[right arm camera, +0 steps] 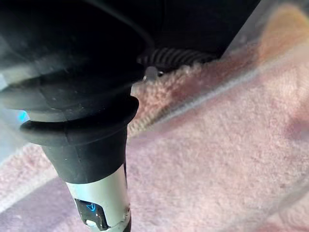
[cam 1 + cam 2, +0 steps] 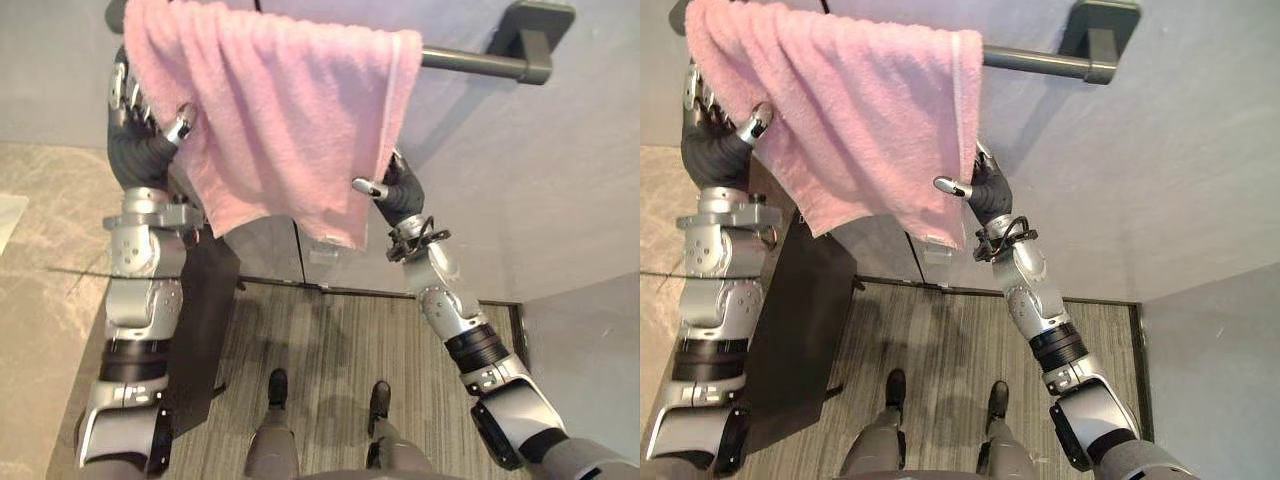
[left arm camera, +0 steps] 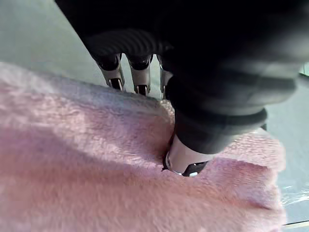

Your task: Organize washtable

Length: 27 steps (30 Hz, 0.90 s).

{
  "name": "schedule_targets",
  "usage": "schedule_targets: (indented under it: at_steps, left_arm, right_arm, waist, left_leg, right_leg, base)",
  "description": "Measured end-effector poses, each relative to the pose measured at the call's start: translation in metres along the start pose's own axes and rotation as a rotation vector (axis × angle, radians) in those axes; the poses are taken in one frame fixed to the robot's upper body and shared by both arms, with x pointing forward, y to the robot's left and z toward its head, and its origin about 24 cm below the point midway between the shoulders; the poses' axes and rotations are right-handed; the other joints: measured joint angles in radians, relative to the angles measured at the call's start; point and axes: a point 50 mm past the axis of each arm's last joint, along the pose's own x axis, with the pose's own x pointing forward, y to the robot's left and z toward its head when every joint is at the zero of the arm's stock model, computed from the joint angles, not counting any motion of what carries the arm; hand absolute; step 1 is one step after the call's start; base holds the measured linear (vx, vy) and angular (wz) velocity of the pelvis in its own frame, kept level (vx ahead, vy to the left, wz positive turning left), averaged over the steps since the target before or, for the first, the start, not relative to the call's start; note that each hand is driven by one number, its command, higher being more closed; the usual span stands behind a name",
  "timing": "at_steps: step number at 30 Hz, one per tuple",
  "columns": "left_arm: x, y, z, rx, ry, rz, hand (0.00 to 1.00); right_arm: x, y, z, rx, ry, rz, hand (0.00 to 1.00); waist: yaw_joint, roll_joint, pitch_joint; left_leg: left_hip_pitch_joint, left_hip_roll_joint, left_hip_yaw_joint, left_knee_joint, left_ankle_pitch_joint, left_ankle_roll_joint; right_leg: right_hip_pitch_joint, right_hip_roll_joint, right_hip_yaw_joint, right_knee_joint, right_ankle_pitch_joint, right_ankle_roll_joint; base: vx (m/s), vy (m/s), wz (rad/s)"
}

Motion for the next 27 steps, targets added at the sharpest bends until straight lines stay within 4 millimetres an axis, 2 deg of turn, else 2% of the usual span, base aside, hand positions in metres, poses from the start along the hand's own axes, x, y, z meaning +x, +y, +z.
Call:
schedule_targets:
  at_steps: [4,5,8,12,13,17,27]
  left_arm:
    - [0.021,-0.003,0.013,0.091,-0.028,-0.079,0.00]
    - [0.030,-0.006,0.018,0.106,-0.038,-0.108,0.00]
    - [0.052,-0.021,0.034,0.120,-0.051,-0.217,0.00]
    - [0.062,-0.044,0.047,0.104,-0.080,-0.319,0.00]
    - [0.063,-0.052,0.047,0.089,-0.079,-0.352,0.00]
    - [0.064,-0.072,0.050,0.062,-0.084,-0.453,0.00]
    - [0.060,-0.090,0.054,0.045,-0.097,-0.546,0.00]
  right_arm:
    - [0.014,0.007,0.012,0.035,-0.038,0.031,0.00]
    - [0.018,0.007,0.016,0.053,-0.049,0.034,0.00]
    - [0.025,0.012,0.018,0.117,-0.062,0.031,0.00]
    - [0.033,0.025,0.021,0.179,-0.079,0.055,0.00]
    - [0.033,0.029,0.023,0.189,-0.085,0.065,1.00]
    - [0.034,0.035,0.027,0.226,-0.104,0.080,1.00]
    - [0.034,0.046,0.023,0.241,-0.092,0.106,1.00]
  waist:
    - [0.007,-0.019,0.029]
    - [0.018,-0.020,0.041]
    - [0.053,-0.022,0.060]
    - [0.058,-0.021,0.060]
    - [0.058,-0.021,0.060]
    - [0.058,-0.021,0.060]
    - [0.056,-0.020,0.060]
  left_leg:
    - [-0.023,0.001,-0.010,0.000,0.006,-0.002]
    - [-0.034,0.001,-0.012,0.000,0.012,-0.004]
    - [-0.060,0.009,-0.010,0.000,0.020,-0.014]
    - [-0.091,0.017,-0.008,0.000,0.038,-0.012]
    - [-0.094,0.020,-0.005,0.000,0.039,-0.012]
    - [-0.096,0.035,0.001,0.000,0.041,-0.015]
    - [-0.095,0.048,0.015,0.000,0.042,-0.017]
  right_leg:
    - [-0.019,0.000,-0.006,0.000,0.010,-0.001]
    - [-0.029,0.000,-0.009,0.000,0.013,0.000]
    - [-0.056,0.005,-0.016,0.013,0.018,-0.002]
    - [-0.093,0.011,-0.021,0.027,0.023,-0.008]
    - [-0.098,0.013,-0.022,0.028,0.025,-0.011]
    - [-0.101,0.021,-0.022,0.028,0.026,-0.013]
    - [-0.103,0.032,-0.019,0.026,0.025,-0.018]
  base:
    - [-0.08,-0.006,0.07]
    - [-0.11,-0.002,0.08]
    - [-0.09,-0.004,0.06]
    - [-0.08,-0.014,-0.03]
    - [-0.06,-0.006,-0.07]
    - [-0.04,-0.010,-0.05]
    - [-0.04,-0.004,-0.02]
